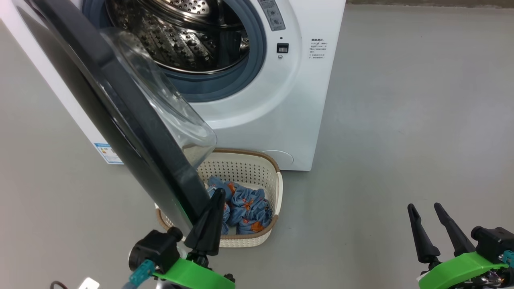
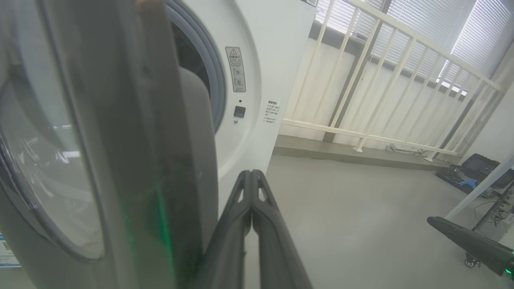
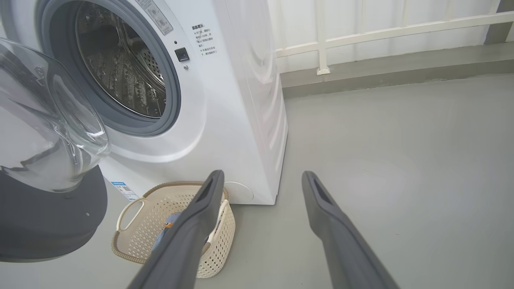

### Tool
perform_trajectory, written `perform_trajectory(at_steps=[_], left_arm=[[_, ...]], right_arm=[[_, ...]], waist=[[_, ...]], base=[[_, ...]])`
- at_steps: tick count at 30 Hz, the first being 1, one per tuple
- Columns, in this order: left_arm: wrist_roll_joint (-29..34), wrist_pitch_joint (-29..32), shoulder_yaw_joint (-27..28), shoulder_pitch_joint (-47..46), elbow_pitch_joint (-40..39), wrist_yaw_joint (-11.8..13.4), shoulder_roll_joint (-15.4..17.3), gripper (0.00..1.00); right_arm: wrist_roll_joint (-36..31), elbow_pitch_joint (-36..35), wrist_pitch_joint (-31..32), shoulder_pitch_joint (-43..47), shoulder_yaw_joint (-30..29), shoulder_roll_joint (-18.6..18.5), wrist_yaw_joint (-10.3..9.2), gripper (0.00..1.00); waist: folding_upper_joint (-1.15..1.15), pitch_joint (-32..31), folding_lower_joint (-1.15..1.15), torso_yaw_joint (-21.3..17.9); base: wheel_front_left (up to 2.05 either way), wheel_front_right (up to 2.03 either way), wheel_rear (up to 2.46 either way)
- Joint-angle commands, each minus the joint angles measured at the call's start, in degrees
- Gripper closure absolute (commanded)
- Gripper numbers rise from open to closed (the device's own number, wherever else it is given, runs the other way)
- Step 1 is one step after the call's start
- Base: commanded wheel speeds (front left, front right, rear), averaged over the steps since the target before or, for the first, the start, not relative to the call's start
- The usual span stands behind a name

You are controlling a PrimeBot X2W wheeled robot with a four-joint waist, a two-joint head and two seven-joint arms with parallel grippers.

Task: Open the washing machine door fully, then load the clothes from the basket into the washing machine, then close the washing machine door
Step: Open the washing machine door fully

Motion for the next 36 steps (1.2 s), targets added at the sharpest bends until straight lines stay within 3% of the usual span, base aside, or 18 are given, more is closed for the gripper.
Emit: perform_trajectory(at_steps=[1, 25, 36], left_arm=[[-0.78, -0.36, 2.14, -2.23, -0.75, -0.14, 0.31, 1.00], [-0.93, -0.36, 6.14, -0.63, 3.30, -0.82, 0.31, 1.00], [0.76, -0.36, 7.30, 1.15, 2.19, -0.58, 0.31, 1.00]], right_arm=[[-0.10, -1.40, -0.71, -1.65, 1.25, -1.10, 0.33, 0.00], [0.04, -1.69, -0.71, -0.55, 0.84, -1.30, 0.33, 0.00], [0.16, -1.88, -0.71, -0.56, 0.44, -1.26, 0.33, 0.00]], waist=[[0.00, -0.04, 0.00, 0.07], [0.00, -0.92, 0.00, 3.23], [0.00, -0.46, 0.00, 6.57]], base=[[0.00, 0.00, 0.00], [0.00, 0.00, 0.00], [0.00, 0.00, 0.00]])
